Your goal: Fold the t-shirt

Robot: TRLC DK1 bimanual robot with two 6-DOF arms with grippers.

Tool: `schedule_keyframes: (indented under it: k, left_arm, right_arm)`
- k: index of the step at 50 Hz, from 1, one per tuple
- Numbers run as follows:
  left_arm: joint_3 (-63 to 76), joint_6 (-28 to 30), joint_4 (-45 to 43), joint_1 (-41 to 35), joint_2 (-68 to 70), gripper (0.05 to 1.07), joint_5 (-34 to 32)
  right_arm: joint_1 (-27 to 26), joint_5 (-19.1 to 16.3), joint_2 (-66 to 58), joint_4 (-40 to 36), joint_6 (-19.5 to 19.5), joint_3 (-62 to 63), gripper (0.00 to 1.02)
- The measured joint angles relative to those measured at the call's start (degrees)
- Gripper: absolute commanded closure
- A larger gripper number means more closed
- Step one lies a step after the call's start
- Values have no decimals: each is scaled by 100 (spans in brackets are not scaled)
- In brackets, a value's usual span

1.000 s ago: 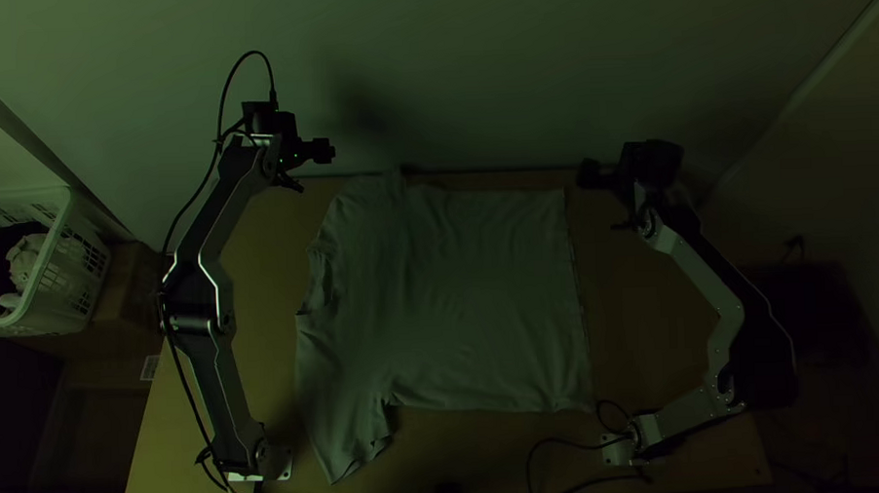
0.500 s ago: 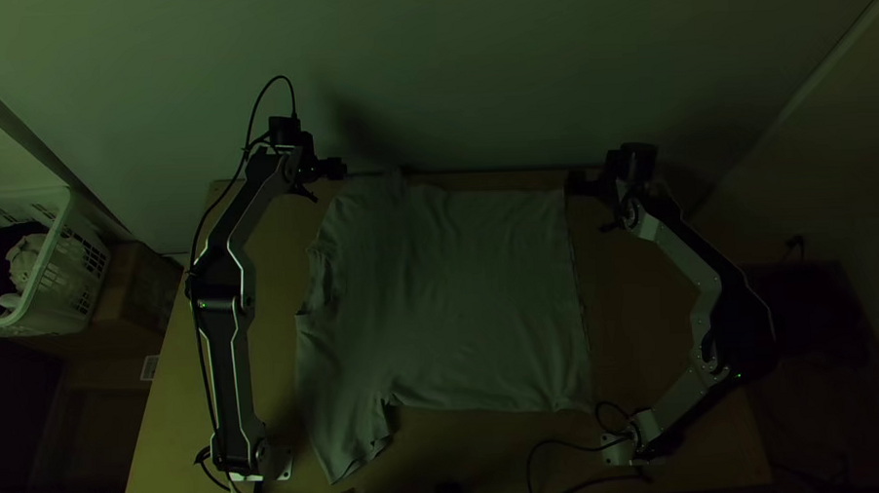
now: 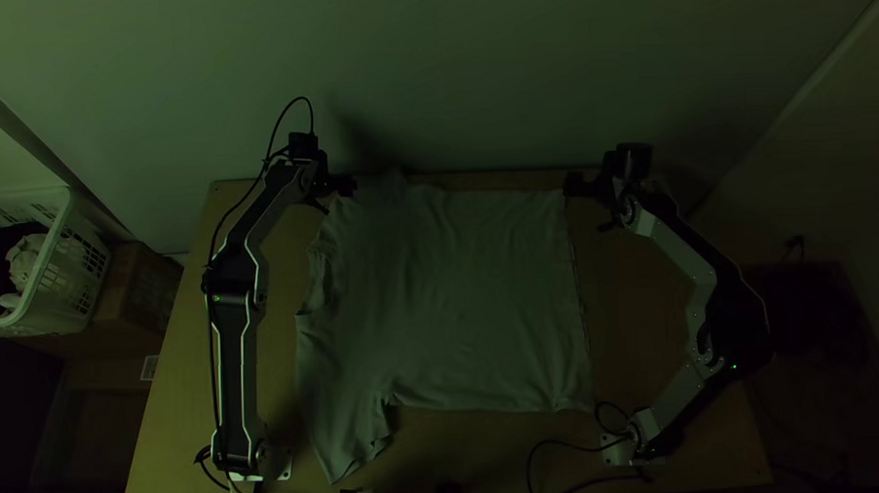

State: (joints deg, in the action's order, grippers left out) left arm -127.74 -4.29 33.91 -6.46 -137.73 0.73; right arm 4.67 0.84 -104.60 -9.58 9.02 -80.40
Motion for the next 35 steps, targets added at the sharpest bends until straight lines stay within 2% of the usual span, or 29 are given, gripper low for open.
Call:
schedule_keyframes:
  k: [13, 15, 22, 28, 35]
  left_arm:
    - [-26, 0, -13, -24, -188, 20, 131]
    - [-35, 2, -15, -24, -208, 23, 138]
    - [-98, 2, -13, -24, -262, 64, 149]
    - [-142, 2, -11, -22, -302, 103, 149]
    - [-149, -22, 24, -46, -302, 105, 146]
  right_arm:
    - [11, 0, -85, -26, 22, -48, 4]
    - [11, 0, -85, -48, 24, -76, 4]
    - [11, 33, -153, -92, 44, -317, 4]
    - [9, 129, -369, -393, 267, -645, 4]
    - [2, 131, -763, -815, 507, -1036, 4]
